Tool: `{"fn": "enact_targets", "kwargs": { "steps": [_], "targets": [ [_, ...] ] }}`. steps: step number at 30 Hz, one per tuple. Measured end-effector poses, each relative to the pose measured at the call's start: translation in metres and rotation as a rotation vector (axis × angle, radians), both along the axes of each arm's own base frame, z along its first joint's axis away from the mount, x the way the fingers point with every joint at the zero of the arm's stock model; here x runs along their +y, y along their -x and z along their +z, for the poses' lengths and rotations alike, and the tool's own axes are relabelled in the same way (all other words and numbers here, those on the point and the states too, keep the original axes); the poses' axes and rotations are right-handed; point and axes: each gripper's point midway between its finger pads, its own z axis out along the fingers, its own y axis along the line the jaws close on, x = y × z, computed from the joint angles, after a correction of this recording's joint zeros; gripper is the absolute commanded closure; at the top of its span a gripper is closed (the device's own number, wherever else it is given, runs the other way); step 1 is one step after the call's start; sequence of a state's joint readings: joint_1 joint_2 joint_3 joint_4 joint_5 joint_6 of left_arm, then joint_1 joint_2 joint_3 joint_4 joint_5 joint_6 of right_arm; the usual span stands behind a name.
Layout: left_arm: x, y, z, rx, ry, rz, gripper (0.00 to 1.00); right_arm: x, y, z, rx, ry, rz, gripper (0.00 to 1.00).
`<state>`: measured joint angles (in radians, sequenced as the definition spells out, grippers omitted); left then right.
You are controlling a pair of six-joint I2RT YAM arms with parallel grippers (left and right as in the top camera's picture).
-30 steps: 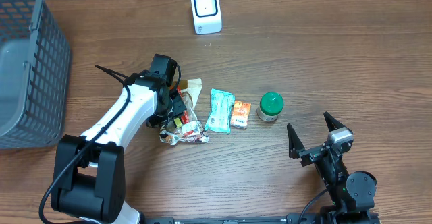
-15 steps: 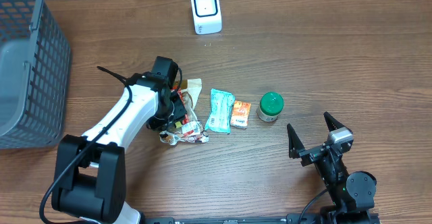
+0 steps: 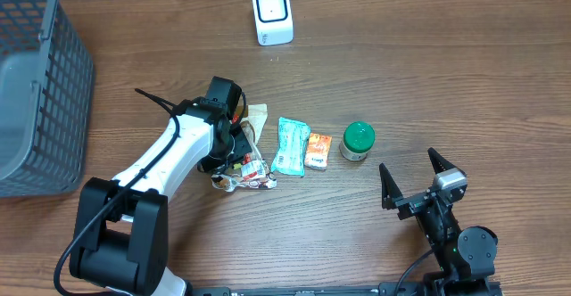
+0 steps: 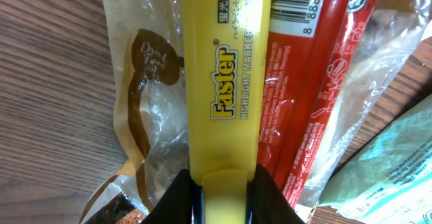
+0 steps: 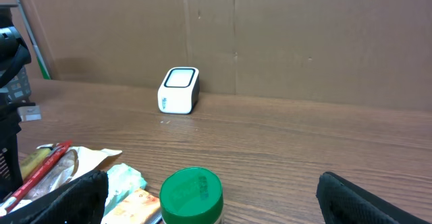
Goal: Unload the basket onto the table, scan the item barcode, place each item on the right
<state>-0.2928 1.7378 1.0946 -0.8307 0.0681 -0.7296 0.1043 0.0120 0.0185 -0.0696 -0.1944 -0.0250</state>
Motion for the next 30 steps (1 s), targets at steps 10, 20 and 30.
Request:
{"fn": "enact_targets", "kwargs": {
  "steps": [10,20,30],
  "targets": [
    [0.02,-0.007,0.03,0.05,-0.009,0.008,0.96,0.0,0.0,0.0,0.0,0.0,0.0,0.0],
    [0.005,-0.038,0.097,-0.04,0.284,-0.132,0.96,0.0,0.0,0.0,0.0,0.0,0.0,0.0],
    [-0.021,-0.05,0.182,-0.203,0.973,-0.179,0.96,0.0,0.0,0.0,0.0,0.0,0.0,0.0]
  ]
}}
